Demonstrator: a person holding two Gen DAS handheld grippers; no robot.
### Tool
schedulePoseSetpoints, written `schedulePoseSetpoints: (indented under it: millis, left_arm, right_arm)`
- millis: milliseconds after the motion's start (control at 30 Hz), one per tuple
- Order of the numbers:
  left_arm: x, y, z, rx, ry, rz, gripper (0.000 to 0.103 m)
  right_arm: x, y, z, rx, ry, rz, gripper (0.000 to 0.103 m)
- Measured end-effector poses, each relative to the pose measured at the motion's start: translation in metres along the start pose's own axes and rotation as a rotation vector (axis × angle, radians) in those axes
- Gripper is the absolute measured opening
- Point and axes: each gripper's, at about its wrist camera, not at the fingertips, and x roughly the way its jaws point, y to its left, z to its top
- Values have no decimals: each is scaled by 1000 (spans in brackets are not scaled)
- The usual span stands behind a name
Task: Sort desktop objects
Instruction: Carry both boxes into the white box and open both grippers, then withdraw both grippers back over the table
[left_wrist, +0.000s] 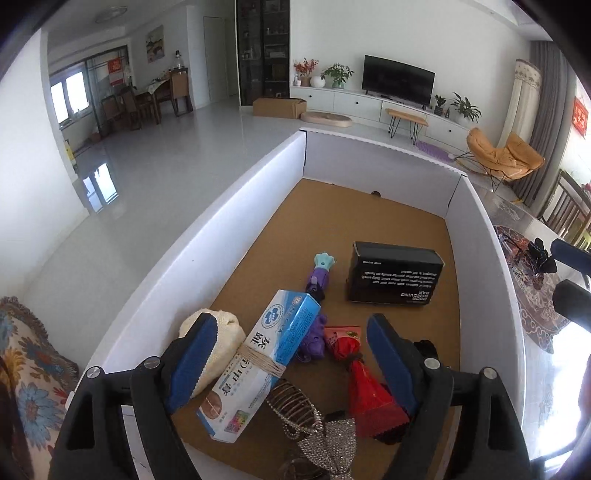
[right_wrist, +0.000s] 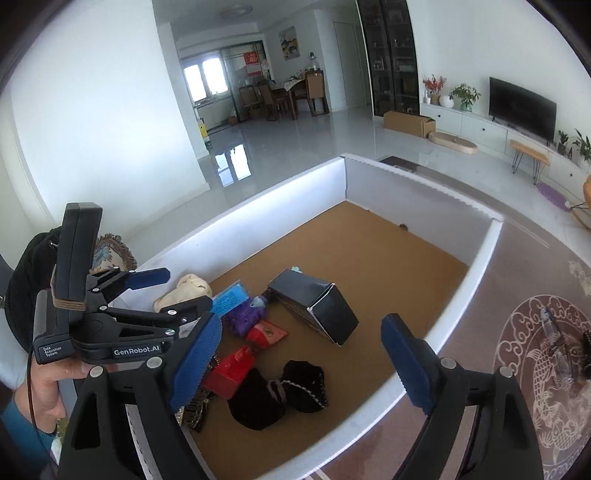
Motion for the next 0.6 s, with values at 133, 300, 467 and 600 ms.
schedulePoseSetpoints:
  millis: [133, 300, 467, 600]
  left_arm:
    - [-28, -42, -8, 41, -67, -105, 83]
    - [-79, -129, -13, 191, -146, -296, 83]
    - [-77, -225, -35, 303, -58, -459, 99]
    - [-22, -290, -61, 342, 99, -428, 99]
  right_arm:
    - [-36, -72, -60, 19, -11, -219, 103]
    - [-81, -196, -162, 172, 147, -488, 103]
    - [-130, -283, -224, 349, 210, -616, 103]
    - [-151, -303, -245, 416, 199, -628, 103]
